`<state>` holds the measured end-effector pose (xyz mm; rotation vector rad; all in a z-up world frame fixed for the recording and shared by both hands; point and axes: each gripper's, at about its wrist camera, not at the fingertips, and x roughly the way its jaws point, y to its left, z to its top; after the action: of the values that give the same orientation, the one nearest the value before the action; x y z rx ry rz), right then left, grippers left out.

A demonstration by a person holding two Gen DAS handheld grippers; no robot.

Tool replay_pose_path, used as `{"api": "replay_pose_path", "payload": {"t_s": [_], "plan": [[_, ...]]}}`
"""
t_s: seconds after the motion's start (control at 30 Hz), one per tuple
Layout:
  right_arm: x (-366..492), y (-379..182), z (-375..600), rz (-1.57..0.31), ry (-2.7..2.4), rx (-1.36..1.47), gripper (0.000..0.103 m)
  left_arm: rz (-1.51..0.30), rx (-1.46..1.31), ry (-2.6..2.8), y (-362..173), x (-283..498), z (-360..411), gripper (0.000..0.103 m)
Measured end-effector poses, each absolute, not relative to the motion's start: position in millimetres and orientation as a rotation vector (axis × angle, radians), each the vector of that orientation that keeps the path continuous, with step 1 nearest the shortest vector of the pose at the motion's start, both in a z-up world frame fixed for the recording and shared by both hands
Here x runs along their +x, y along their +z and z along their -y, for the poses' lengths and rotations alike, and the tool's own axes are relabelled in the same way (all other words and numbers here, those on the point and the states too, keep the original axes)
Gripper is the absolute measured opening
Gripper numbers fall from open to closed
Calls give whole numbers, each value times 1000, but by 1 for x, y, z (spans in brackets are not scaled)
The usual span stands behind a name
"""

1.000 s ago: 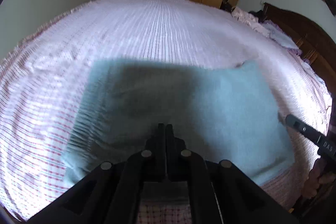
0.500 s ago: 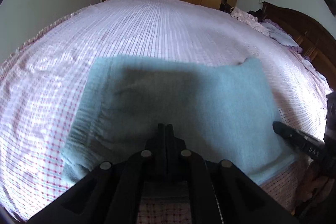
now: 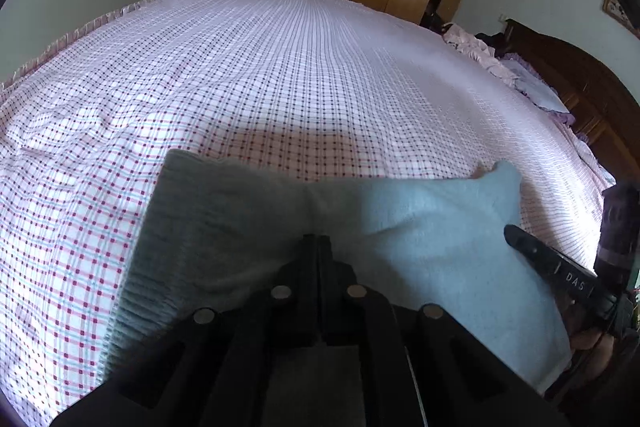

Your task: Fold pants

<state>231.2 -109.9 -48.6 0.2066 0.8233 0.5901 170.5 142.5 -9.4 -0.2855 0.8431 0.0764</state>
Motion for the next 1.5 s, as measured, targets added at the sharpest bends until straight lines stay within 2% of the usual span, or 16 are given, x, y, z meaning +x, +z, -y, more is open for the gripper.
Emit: {"api": "replay_pose_path", "payload": {"t_s": [0.33, 0.47, 0.63, 0.77, 0.9, 1.07, 1.37, 1.5], "plan": [[249, -18, 103, -760, 616, 270, 0, -786, -226, 69, 14, 173, -129, 2], [285, -38, 95, -868, 551, 204, 0, -846, -268, 75, -8, 185, -138, 2], [279, -43, 79, -836, 506, 113, 0, -846, -296, 67, -17, 187, -143, 2], [279, -39, 81, -839, 524, 157, 0, -830, -258, 81, -16, 186, -137, 3], [274, -19, 91, -761, 481, 190, 0, -796, -231, 109, -3, 184, -132, 3], [292, -44, 85, -867, 480, 205, 0, -831, -273, 129, -17, 202, -141, 2], [286, -45, 98, -866, 496, 249, 0, -826, -267, 134, -18, 202, -140, 2], [258, -15, 119, -757, 521, 289, 0, -833, -246, 144, 1, 173, -136, 3]]}}
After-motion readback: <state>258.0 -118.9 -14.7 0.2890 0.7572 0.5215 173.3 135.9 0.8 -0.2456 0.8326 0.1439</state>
